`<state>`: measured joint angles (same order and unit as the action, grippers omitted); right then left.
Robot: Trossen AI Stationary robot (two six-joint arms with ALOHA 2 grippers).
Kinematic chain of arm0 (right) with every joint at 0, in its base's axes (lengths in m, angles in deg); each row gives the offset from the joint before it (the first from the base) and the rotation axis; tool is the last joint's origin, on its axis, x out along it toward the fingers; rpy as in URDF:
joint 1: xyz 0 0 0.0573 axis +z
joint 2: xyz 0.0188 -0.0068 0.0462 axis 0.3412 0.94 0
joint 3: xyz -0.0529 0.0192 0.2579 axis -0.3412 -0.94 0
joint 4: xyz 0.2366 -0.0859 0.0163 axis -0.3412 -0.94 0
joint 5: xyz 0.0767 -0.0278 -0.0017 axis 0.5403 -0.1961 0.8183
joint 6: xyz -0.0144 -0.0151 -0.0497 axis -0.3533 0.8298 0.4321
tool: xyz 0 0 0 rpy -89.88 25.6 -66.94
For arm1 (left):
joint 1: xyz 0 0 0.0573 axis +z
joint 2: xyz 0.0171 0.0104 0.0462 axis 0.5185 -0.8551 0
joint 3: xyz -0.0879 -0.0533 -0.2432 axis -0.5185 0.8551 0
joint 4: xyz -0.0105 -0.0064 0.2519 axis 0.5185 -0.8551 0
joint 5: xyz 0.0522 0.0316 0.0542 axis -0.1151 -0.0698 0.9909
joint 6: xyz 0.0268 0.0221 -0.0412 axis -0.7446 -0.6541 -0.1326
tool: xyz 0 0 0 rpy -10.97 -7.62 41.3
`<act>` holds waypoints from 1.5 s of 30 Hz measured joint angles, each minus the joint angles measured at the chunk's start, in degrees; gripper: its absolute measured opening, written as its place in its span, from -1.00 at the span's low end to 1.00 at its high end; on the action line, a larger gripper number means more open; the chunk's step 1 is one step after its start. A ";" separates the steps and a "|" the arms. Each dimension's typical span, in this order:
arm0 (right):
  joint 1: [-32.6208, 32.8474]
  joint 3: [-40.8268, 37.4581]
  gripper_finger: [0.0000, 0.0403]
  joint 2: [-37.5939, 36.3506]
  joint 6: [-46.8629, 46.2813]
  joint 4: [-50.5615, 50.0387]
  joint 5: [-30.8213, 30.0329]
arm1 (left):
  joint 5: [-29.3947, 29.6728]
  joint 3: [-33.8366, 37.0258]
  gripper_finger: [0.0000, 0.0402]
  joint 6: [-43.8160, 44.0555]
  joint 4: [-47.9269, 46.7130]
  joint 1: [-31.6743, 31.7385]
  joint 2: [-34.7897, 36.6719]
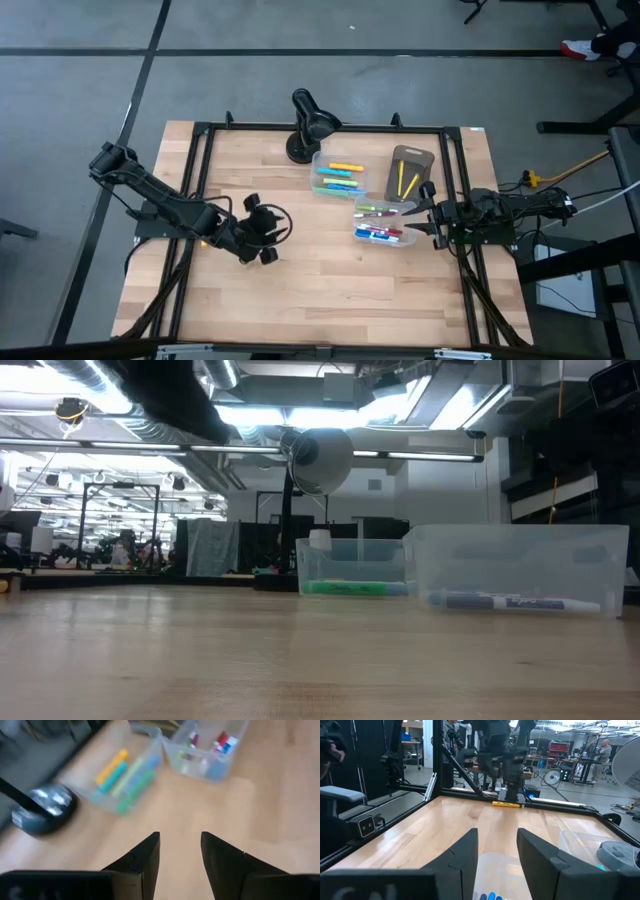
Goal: Pick & Place Markers
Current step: Put the yellow highlighter pen into the top transparent bin
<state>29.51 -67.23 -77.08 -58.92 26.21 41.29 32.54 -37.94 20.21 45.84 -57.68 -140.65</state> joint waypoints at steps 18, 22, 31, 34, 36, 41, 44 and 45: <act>0.00 0.00 -0.33 0.00 0.00 0.00 0.00 | -20.03 0.00 -0.41 47.17 -24.42 -12.62 -0.02; -0.02 0.00 -0.33 0.00 0.00 0.00 0.00 | -24.85 0.00 -0.41 62.64 -34.39 -15.49 -0.04; -0.01 0.00 -0.33 0.00 0.00 0.00 -0.01 | -35.23 0.00 -0.41 81.95 -47.01 -19.81 -4.34; 0.00 0.00 -0.33 0.00 0.00 0.00 -0.01 | -36.86 0.00 -0.41 83.25 -48.68 -20.30 -7.14; 0.00 0.00 -0.33 0.00 0.00 0.00 0.00 | -37.38 0.00 -0.41 83.75 -49.53 -20.42 -9.15; 0.00 0.00 -0.33 0.00 0.00 0.00 0.00 | -37.54 1.56 -0.41 87.98 -49.56 -20.34 -13.24; -0.02 0.00 -0.33 0.00 0.00 0.01 -0.02 | -38.40 3.86 -0.41 93.58 -49.14 -20.34 -14.29; -0.01 0.00 -0.33 0.00 0.00 0.00 0.00 | -39.19 4.62 -0.41 95.17 -48.40 -20.34 -14.40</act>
<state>29.51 -67.23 -77.08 -58.92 26.21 41.29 -6.65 -33.32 115.38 -2.55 -78.02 -155.06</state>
